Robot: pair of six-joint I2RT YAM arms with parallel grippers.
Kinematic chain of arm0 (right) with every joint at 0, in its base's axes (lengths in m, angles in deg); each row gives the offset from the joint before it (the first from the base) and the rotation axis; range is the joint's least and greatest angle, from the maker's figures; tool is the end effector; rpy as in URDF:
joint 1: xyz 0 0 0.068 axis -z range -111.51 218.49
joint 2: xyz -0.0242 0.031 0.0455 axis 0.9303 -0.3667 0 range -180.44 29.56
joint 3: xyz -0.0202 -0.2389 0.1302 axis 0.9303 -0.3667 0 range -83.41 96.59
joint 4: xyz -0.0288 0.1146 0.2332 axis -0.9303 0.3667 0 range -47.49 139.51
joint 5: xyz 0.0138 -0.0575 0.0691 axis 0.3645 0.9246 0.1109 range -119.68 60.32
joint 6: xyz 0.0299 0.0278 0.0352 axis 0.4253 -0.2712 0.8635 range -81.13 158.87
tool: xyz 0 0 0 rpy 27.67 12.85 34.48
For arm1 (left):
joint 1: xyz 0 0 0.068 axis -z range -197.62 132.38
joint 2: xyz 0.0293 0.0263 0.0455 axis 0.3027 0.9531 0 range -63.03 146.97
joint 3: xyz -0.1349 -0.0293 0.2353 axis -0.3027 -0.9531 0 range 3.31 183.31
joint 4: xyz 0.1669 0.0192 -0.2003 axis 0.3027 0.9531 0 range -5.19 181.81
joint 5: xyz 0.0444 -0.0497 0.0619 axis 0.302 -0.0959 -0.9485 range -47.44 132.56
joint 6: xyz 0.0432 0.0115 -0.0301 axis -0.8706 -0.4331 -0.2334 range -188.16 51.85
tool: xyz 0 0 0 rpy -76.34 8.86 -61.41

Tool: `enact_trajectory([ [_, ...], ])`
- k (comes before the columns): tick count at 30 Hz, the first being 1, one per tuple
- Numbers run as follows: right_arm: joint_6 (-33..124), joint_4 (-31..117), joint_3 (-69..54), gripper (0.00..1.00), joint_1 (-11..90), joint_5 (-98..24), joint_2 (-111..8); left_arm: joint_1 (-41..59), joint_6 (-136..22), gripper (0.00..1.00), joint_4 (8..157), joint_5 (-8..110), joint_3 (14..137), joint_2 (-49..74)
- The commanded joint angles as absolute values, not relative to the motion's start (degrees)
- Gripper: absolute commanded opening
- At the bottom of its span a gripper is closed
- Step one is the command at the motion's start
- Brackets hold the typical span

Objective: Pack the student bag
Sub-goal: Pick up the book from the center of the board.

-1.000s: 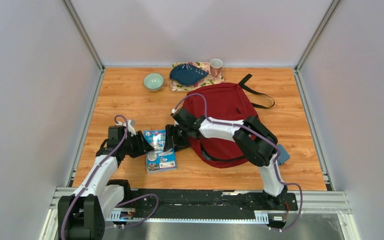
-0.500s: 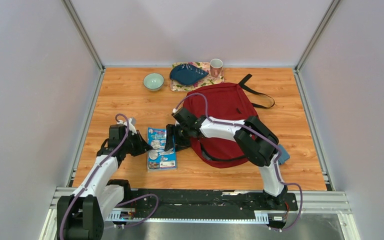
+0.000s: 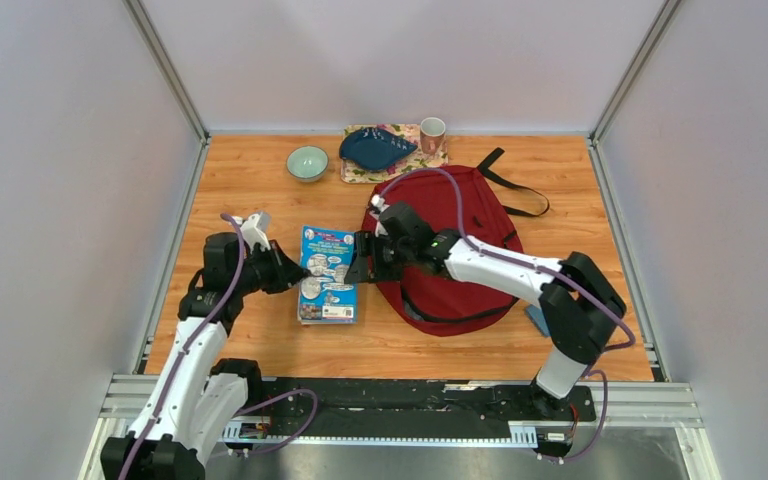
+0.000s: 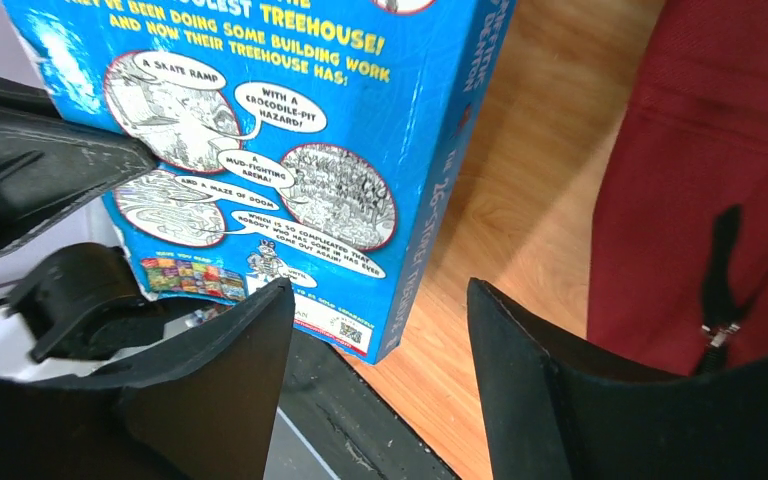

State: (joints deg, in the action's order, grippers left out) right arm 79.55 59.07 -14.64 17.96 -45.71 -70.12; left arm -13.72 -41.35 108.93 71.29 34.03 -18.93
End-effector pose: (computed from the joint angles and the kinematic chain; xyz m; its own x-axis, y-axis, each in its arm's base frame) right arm 0.2330 0.2984 0.2196 -0.9162 -0.1270 -0.3801 -0.3473 0.7249 0.5949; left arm 0.1645 -0.0283 0.2349 -0.7406 -0.3458 -0.5761 0.1189 0.7764 -0.6190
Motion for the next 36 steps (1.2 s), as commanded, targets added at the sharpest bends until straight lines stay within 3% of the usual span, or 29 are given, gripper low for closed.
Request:
enact_trajectory([
  [1, 78.2, 51.9, -19.1, 0.68, 20.3, -49.6, -61.8, -13.5, -39.5, 0.00, 101.7, 80.5, 38.5, -21.4],
  [9, 75.3, 48.7, -23.0, 0.69, 23.6, -56.5, -52.1, -13.5, -32.0, 0.00, 88.0, 92.6, 37.9, -23.1],
  [19, 74.6, 46.2, -26.3, 0.69, 24.0, -59.6, -46.1, -13.5, -17.4, 0.00, 61.6, 100.9, 33.1, -22.0],
  [23, 75.9, 43.0, -27.6, 0.68, 24.0, -60.6, -44.3, -13.5, -14.8, 0.00, 58.2, 102.1, 32.5, -20.8],
  [26, 76.3, 40.3, -28.3, 0.63, 24.0, -60.6, -43.0, -13.0, -14.1, 0.00, 57.1, 102.6, 32.3, -20.3],
  [29, 77.1, 38.7, -28.3, 0.48, 24.0, -61.8, -42.9, -10.7, -13.3, 0.00, 55.9, 101.8, 31.7, -19.4],
  [30, 77.4, 37.4, -28.5, 0.32, 24.0, -62.2, -42.9, -10.0, -13.2, 0.00, 55.7, 101.1, 31.7, -19.2],
  [32, 78.0, 36.5, -29.0, 0.19, 24.1, -63.1, -42.3, -8.4, -14.5, 0.01, 57.2, 100.0, 32.0, -18.7],
  [33, 78.1, 36.1, -29.1, 0.09, 24.1, -63.2, -41.9, -8.4, -15.2, 0.06, 58.3, 99.0, 32.1, -18.8],
  [34, 78.1, 36.1, -29.2, 0.04, 24.1, -63.2, -40.9, -8.4, -15.9, 0.28, 60.6, 98.4, 32.3, -18.8],
  [36, 78.1, 35.4, -30.1, 0.00, 24.2, -63.4, -39.6, -8.4, -18.5, 0.60, 63.6, 95.9, 32.8, -19.3],
])
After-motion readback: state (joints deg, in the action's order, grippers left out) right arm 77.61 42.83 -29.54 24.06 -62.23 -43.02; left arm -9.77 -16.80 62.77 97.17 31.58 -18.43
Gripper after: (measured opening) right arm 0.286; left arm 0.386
